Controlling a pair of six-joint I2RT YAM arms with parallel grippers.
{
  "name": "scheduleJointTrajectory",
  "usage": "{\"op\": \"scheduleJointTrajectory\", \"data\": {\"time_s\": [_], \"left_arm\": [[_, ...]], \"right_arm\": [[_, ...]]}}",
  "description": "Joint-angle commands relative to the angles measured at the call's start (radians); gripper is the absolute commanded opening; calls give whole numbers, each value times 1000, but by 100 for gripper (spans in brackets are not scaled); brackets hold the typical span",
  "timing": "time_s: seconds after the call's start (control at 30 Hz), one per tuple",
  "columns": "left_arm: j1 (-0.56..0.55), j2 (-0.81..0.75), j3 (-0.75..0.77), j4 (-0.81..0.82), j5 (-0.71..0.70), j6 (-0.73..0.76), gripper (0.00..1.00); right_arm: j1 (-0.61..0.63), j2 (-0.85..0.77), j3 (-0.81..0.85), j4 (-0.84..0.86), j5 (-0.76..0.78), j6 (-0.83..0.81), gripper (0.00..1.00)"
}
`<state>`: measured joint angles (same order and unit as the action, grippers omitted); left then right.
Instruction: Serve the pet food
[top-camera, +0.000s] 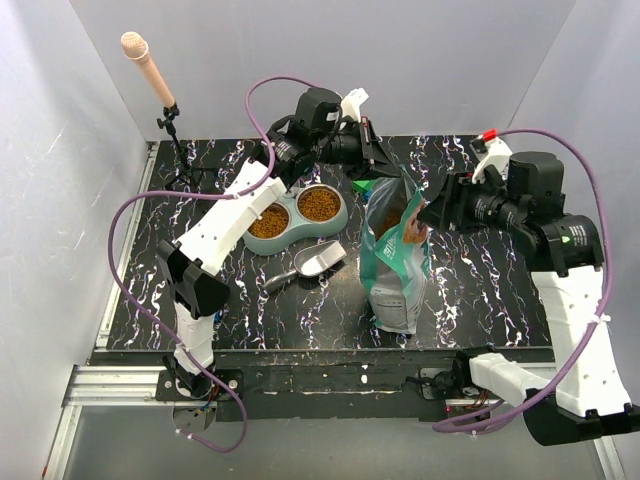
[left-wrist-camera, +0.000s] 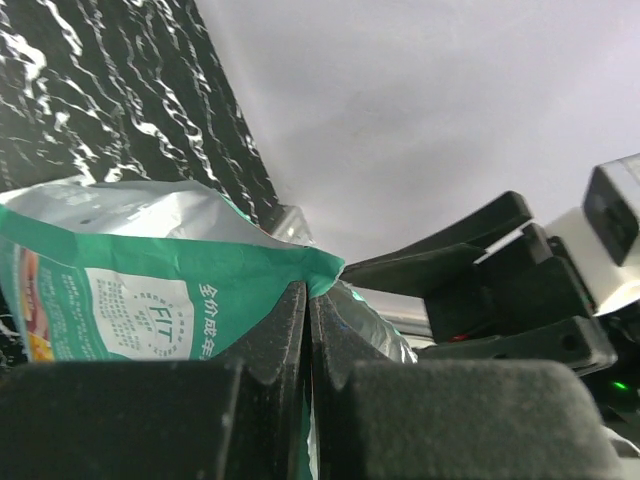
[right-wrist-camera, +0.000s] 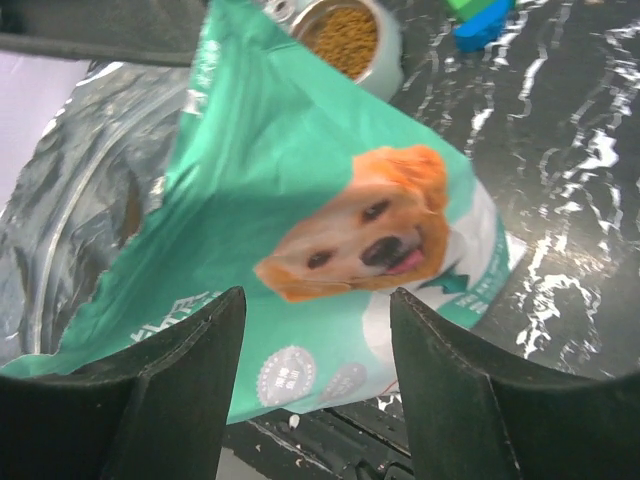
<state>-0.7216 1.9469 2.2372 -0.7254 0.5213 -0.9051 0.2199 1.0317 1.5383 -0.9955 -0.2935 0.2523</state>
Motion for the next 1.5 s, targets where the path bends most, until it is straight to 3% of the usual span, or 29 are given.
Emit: {"op": "scheduleJointTrajectory", "data": {"time_s": [0.0,0.2,0.37,0.47,0.63,0.73,1.07,1.27,1.4,1.47], "left_arm": [[22,-48,25,244,219,-126,0],[22,-39,32,250,247,-158,0],[21,-19,45,259,256,-181,0],[21,1,55,256,275,-195,0],[22,18,64,256,312,-216,0],[21,33,78,257,341,-225,0],[21,76,98,296,431,-271,0],[19,93,111,331,456,-291,0],[17,75,78,357,438,-284,0],[17,43,52,347,395,-244,17]], "right_arm": [[-19,-24,-26,167,-214,-79,67],[-56,34,-23,146,-32,-90,65],[-90,59,-10,130,-13,-100,58],[-88,80,0,162,-212,-195,52],[-82,97,-50,318,-438,-292,55],[-80,88,-101,411,-484,-323,68],[-73,125,-204,564,-627,-389,69],[-65,120,-265,569,-673,-391,60],[-63,87,-334,649,-670,-325,35],[-62,70,-348,647,-641,-323,24]]}}
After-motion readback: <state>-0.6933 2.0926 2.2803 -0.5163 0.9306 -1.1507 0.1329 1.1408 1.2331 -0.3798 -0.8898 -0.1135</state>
